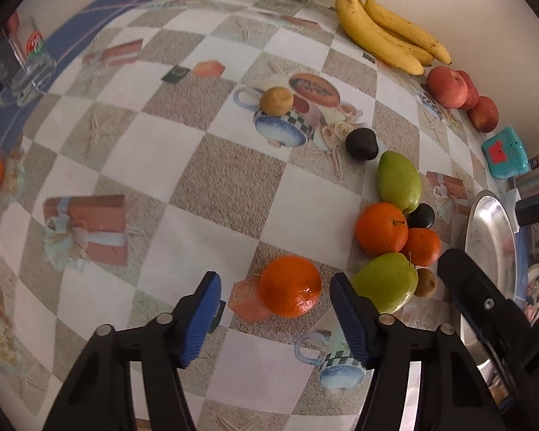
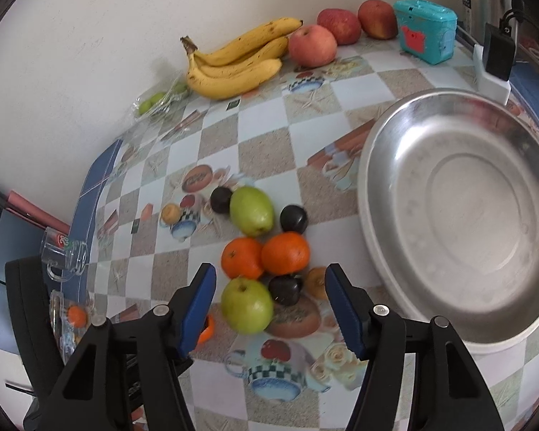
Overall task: Organize fruits
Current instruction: 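Grasp an orange with the left gripper while the right gripper approaches the green apple, then grasp the green apple with the right gripper while the left gripper holds the orange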
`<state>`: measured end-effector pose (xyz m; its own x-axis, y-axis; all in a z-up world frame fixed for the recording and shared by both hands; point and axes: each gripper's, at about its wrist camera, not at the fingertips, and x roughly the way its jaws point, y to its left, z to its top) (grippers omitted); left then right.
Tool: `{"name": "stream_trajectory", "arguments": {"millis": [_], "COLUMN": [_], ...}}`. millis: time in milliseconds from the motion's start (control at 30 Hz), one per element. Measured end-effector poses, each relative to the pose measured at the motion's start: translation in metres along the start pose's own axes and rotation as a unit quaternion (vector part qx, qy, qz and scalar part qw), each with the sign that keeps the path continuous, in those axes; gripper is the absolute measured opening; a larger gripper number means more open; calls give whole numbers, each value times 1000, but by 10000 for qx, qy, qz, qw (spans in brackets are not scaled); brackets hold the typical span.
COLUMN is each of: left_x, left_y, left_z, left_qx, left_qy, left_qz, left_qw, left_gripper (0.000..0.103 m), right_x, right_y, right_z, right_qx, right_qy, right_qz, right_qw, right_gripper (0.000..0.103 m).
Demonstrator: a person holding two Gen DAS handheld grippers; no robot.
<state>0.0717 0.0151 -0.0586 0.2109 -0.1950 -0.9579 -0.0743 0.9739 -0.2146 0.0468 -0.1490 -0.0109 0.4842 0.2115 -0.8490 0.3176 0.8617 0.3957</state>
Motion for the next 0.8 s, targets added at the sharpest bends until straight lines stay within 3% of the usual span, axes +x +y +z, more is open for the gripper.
{"name": "stream_trajectory", "arguments": {"millis": [267, 500, 800], "left_x": [6, 5, -17], "left_y": [-1, 3, 41], "left_z": [1, 1, 4], "left_qx": [-75, -254, -969], "left_qy": [136, 110, -273], "left_qz": [-271, -438, -414], "left_qw": [9995, 9987, 9941], "left_gripper": [40, 38, 38], "right_x": [11, 15, 21], "right_y": [7, 9, 8], "right_z": [-6, -5, -7], "right_qx": [47, 244, 255], "right_qy": [159, 194, 217], "right_qz": [52, 107, -17], "right_qw": [9998, 9995, 9994], "right_gripper": [65, 64, 64]}}
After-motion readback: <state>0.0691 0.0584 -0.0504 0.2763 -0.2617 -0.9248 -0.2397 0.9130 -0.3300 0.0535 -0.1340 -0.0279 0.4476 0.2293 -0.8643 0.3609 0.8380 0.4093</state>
